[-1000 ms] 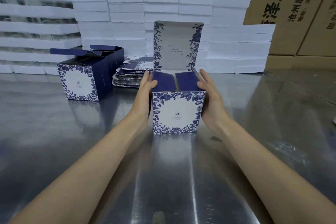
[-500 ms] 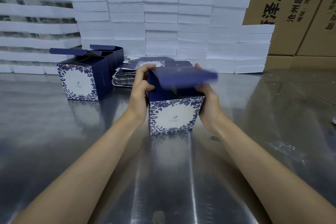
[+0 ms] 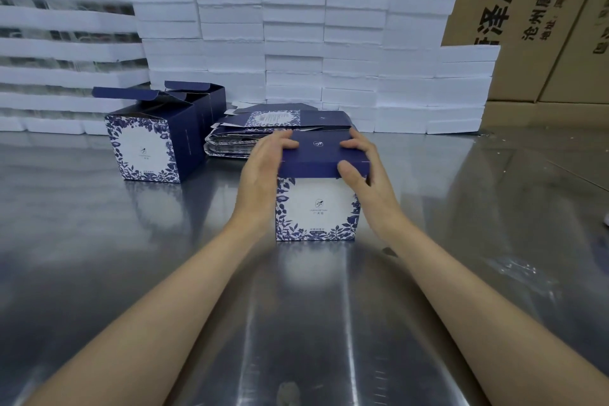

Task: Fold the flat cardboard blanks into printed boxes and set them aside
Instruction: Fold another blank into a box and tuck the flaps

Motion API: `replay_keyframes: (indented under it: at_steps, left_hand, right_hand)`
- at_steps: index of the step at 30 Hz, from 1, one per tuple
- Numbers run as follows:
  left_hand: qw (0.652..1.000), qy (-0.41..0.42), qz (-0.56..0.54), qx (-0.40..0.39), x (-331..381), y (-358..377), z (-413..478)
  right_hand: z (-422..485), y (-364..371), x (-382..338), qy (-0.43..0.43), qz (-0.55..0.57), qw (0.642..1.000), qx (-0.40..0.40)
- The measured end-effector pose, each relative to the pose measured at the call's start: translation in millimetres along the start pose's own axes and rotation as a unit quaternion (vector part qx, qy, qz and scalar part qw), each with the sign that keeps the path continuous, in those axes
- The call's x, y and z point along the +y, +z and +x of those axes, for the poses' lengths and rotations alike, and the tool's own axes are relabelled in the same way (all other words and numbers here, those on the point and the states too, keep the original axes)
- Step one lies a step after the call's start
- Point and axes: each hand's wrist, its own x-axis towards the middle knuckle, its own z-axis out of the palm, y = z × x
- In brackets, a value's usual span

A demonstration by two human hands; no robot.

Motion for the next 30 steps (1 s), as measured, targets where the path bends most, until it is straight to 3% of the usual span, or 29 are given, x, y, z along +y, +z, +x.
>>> replay_keyframes:
  at_steps: [4, 11, 17, 30]
  left_hand:
    - [0.986, 0.077, 0.14, -0.057, -8, -6, -4]
    - [0.991, 0.054, 0.123, -0.011, 9, -3, -2]
    - [0.999, 0.009, 0.036, 0.008, 22, 3, -1]
    - [0.999, -0.013, 0.034, 0.017, 19, 6, -4]
  right_hand:
    - [-1, -2, 0, -0.032, -0.028, 0.999, 0.025]
    - [3, 0, -14, -0.041, -0.039, 0.997, 0.049]
    - [3, 4, -24, 0.004, -0.01, 0.997, 0.076]
    - [0, 13, -22, -0.001, 0.006, 0.995, 0.1]
